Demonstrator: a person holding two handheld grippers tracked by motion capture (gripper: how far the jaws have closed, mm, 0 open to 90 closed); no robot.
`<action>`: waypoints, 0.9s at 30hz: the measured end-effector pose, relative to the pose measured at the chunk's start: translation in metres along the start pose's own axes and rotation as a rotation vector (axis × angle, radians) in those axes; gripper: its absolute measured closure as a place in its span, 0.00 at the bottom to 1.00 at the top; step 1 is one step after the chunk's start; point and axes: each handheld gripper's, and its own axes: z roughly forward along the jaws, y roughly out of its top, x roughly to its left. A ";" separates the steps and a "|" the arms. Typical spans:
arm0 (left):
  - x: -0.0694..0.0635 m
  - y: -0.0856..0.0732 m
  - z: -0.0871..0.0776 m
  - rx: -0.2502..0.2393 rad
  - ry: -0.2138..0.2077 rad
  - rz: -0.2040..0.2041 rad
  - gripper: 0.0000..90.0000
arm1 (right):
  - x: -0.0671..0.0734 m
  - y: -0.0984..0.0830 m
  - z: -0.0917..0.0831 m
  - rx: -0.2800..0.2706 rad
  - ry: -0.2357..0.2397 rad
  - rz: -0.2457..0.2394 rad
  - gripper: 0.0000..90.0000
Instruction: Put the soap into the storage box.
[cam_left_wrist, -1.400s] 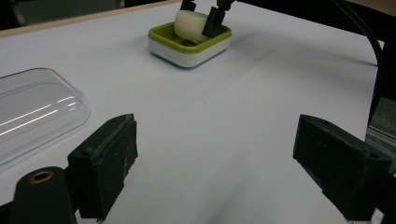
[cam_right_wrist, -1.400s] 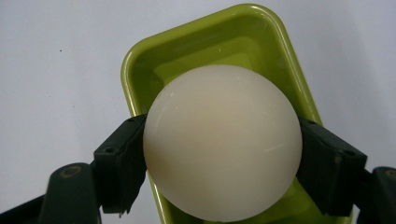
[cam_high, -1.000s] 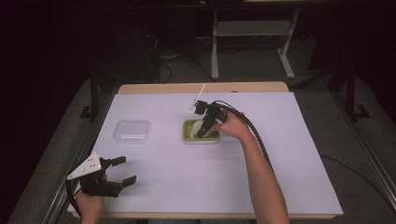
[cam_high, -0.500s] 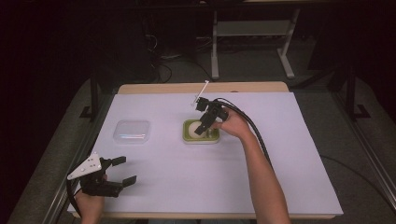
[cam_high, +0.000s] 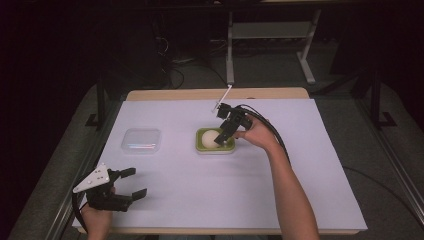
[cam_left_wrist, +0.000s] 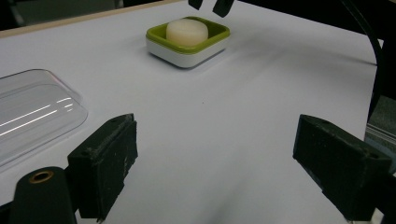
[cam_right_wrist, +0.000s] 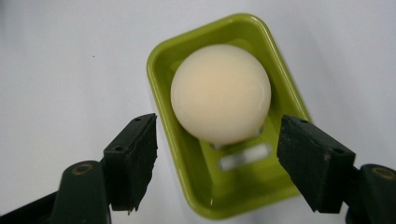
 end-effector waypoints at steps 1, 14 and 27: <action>0.000 0.000 0.000 0.000 -0.001 -0.001 0.15 | 0.001 -0.003 -0.001 -0.005 -0.002 0.004 0.31; 0.000 0.000 0.002 0.006 0.000 0.007 0.15 | 0.010 -0.042 -0.016 -0.053 0.012 0.037 0.29; -0.001 0.000 0.002 0.008 -0.001 0.001 0.15 | 0.030 -0.066 -0.031 -0.102 0.000 0.021 0.26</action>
